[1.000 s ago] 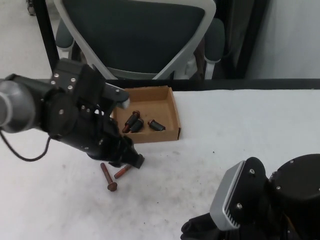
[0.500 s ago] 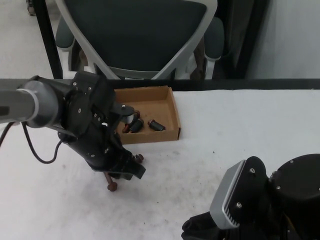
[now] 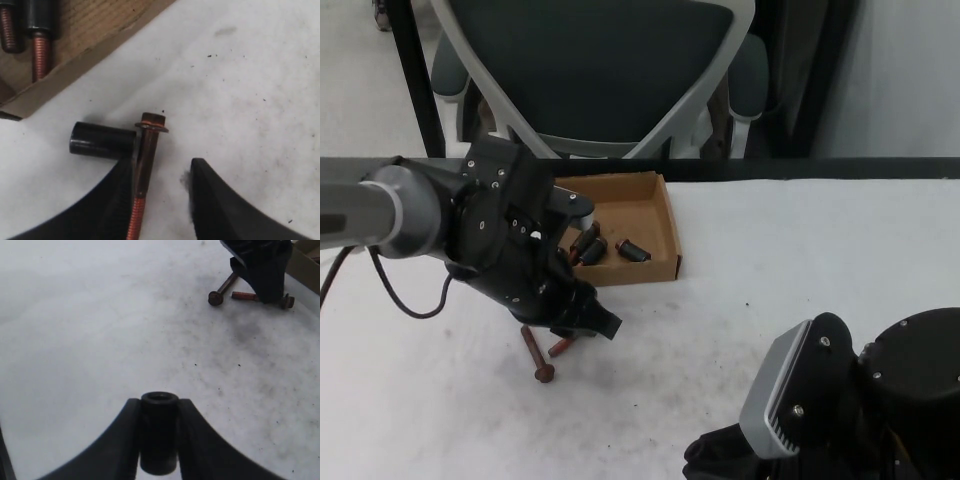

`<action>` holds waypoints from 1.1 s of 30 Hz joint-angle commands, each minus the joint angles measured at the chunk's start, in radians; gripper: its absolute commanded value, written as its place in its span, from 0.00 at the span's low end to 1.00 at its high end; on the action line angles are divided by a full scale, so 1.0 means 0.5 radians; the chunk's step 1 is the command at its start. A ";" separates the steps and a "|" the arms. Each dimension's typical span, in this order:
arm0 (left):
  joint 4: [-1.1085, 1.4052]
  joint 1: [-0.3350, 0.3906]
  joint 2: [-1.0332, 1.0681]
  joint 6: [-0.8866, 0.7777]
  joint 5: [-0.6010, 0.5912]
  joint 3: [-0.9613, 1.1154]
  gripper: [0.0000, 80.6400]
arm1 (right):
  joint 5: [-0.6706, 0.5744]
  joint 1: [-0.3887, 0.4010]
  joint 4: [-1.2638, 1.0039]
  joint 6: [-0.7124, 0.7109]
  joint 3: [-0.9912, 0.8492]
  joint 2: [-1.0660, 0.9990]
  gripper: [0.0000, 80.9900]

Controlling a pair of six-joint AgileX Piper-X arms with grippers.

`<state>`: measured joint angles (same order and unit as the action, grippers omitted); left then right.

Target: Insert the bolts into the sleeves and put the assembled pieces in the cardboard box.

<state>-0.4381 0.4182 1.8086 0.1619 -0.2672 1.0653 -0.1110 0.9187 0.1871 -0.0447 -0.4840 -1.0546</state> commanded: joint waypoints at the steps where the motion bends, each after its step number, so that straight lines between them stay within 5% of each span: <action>1: 0.026 0.008 0.005 0.006 0.039 0.039 0.43 | 0.006 0.006 -0.044 -0.013 -0.007 0.022 0.00; 22: -0.196 0.008 0.374 0.023 0.084 0.278 0.42 | 0.006 0.006 -0.060 -0.052 -0.007 0.022 0.00; 25: -0.194 0.008 0.374 0.024 0.084 0.288 0.30 | 0.006 0.006 -0.060 -0.052 -0.007 0.022 0.00; 29: -0.202 0.008 0.374 0.101 0.062 0.288 0.01 | 0.114 0.006 -0.059 -0.052 -0.007 0.022 0.00; 33: -0.211 0.002 0.350 0.098 -0.103 0.283 0.01 | 0.137 0.006 -0.065 -0.058 -0.007 0.022 0.00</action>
<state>-0.5333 0.4182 1.9601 0.2022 -0.2322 1.2135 -0.0471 0.9187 0.1699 -0.0653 -0.4830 -1.0546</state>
